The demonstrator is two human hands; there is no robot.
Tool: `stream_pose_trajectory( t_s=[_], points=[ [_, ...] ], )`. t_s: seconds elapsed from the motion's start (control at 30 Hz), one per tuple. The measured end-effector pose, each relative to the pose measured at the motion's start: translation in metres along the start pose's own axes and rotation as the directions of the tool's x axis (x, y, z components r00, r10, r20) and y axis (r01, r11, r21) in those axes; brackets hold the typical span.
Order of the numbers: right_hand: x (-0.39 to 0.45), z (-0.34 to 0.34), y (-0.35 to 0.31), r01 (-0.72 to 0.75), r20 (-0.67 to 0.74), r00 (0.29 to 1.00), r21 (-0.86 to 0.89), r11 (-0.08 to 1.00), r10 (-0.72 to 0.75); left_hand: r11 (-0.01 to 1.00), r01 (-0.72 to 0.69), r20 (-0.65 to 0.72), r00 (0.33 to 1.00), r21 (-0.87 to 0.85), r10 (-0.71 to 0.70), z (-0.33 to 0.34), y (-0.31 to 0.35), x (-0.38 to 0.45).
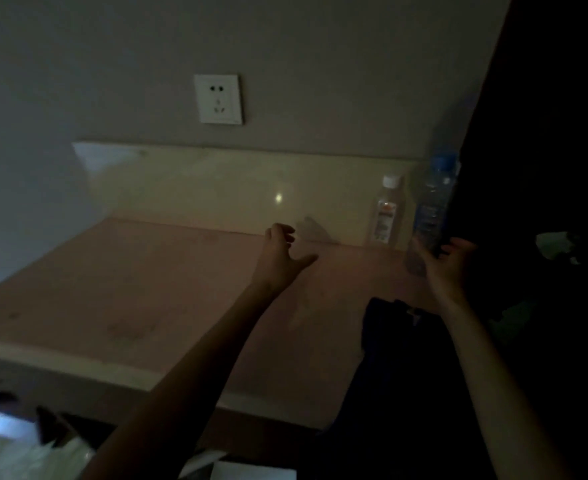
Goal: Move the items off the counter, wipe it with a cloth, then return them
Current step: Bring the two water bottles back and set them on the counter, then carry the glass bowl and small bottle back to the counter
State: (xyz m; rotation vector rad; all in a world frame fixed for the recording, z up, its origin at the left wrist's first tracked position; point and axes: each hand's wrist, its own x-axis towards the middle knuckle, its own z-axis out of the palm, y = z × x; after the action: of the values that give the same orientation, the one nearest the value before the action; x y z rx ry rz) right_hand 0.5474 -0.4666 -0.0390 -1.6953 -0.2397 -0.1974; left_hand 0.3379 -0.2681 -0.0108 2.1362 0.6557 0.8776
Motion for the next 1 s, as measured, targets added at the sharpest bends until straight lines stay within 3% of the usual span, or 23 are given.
stream_pose_trajectory(
  t_s=[0.2,0.27,0.37,0.43,0.5,0.6,0.7,0.8,0.9,1.0],
  points=[
    [-0.036,-0.003,-0.052,0.058,0.054,0.997,0.039,0.998,-0.06,0.999,0.018,-0.072,0.997,-0.032,-0.021,-0.071,-0.021,-0.034],
    [-0.083,0.01,-0.078,0.084,0.099,0.99,0.116,0.99,-0.096,0.998,0.024,-0.109,0.994,-0.056,-0.03,-0.1,-0.028,-0.053],
    [-0.196,0.047,-0.11,0.122,0.272,0.942,0.267,0.956,-0.197,0.991,0.044,-0.242,0.968,-0.123,-0.073,-0.156,-0.044,-0.097],
    [-0.281,0.072,-0.115,0.096,0.442,0.867,0.307,0.947,-0.231,0.984,0.072,-0.327,0.937,-0.161,-0.122,-0.193,-0.059,-0.141],
    [-0.36,0.091,-0.112,0.043,0.622,0.742,0.329,0.944,-0.25,0.974,0.125,-0.405,0.894,-0.19,-0.193,-0.227,-0.079,-0.194],
    [-0.463,0.105,-0.081,-0.102,0.883,0.452,0.191,0.976,-0.125,0.915,0.307,-0.457,0.795,-0.263,-0.398,-0.262,-0.129,-0.297],
    [-0.538,0.109,-0.022,-0.099,0.984,0.162,-0.058,0.993,0.073,0.719,0.592,-0.39,0.604,-0.365,-0.695,-0.269,-0.189,-0.417],
    [-0.582,0.101,0.045,0.031,0.961,-0.017,-0.276,0.961,0.276,0.405,0.769,-0.27,0.307,-0.494,-0.913,-0.25,-0.235,-0.539],
    [-0.602,0.089,0.117,0.193,0.89,-0.042,-0.44,0.877,0.455,0.04,0.818,-0.083,-0.01,-0.573,-0.996,-0.217,-0.256,-0.644],
    [-0.606,0.081,0.173,0.282,0.772,-0.051,-0.597,0.751,0.633,-0.202,0.77,0.089,-0.187,-0.605,-0.978,-0.186,-0.253,-0.703]
  ],
)
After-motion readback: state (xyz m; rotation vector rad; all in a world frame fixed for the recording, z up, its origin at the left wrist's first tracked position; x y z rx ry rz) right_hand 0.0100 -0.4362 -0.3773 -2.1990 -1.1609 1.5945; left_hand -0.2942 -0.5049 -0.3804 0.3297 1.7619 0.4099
